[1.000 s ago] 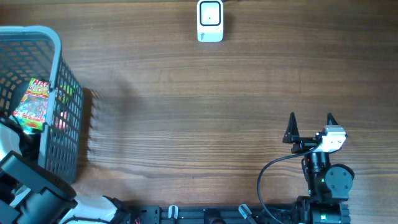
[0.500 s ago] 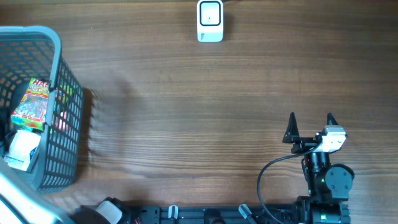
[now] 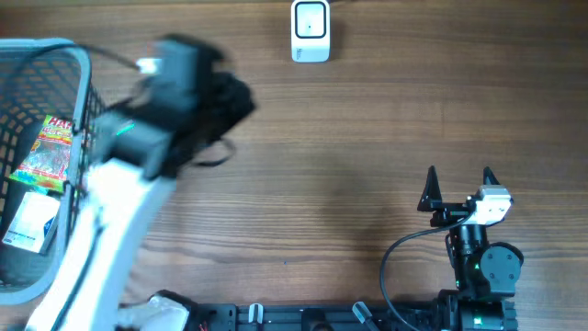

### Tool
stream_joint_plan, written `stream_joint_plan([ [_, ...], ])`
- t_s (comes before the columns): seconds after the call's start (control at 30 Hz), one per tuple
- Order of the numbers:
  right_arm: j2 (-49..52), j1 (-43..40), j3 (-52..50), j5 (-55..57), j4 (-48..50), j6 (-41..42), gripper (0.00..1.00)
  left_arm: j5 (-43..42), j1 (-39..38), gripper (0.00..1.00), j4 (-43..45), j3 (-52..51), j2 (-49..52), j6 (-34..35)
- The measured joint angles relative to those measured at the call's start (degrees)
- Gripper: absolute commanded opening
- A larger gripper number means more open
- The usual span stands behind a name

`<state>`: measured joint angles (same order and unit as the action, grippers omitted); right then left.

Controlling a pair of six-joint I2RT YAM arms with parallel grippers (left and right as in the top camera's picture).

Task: Scan the item barcode
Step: 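Carry the jar with the left gripper and set it on the table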

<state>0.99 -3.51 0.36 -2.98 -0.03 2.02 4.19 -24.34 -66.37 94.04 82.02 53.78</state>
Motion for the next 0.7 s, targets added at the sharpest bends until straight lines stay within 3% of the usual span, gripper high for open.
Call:
stream_joint_plan([
  [0.13, 0.00, 0.00, 0.00, 0.00, 0.00, 0.00, 1.00, 3.87, -8.87, 0.58, 2.01, -0.02, 16.41, 13.14],
  [0.27, 0.00, 0.00, 0.00, 0.00, 0.00, 0.00, 1.00, 0.74, -14.27, 0.62, 12.26, -0.09, 33.18, 32.04],
  [0.43, 0.00, 0.00, 0.00, 0.00, 0.00, 0.00, 1.00, -2.58, -14.34, 0.64, 12.87, -0.11, 36.06, 53.24],
  [0.6, 0.00, 0.00, 0.00, 0.00, 0.00, 0.00, 1.00, -7.76, -14.27, 0.75, 10.64, 0.04, 42.84, 62.20],
  [0.63, 0.00, 0.00, 0.00, 0.00, 0.02, 0.00, 1.00, -8.61, -14.29, 1.00, 10.49, 0.11, 42.84, 62.20],
  [0.7, 0.00, 0.00, -0.02, 0.00, 0.00, 0.00, 1.00, -9.29, -14.29, 1.00, 10.38, 0.11, 42.88, 62.20],
])
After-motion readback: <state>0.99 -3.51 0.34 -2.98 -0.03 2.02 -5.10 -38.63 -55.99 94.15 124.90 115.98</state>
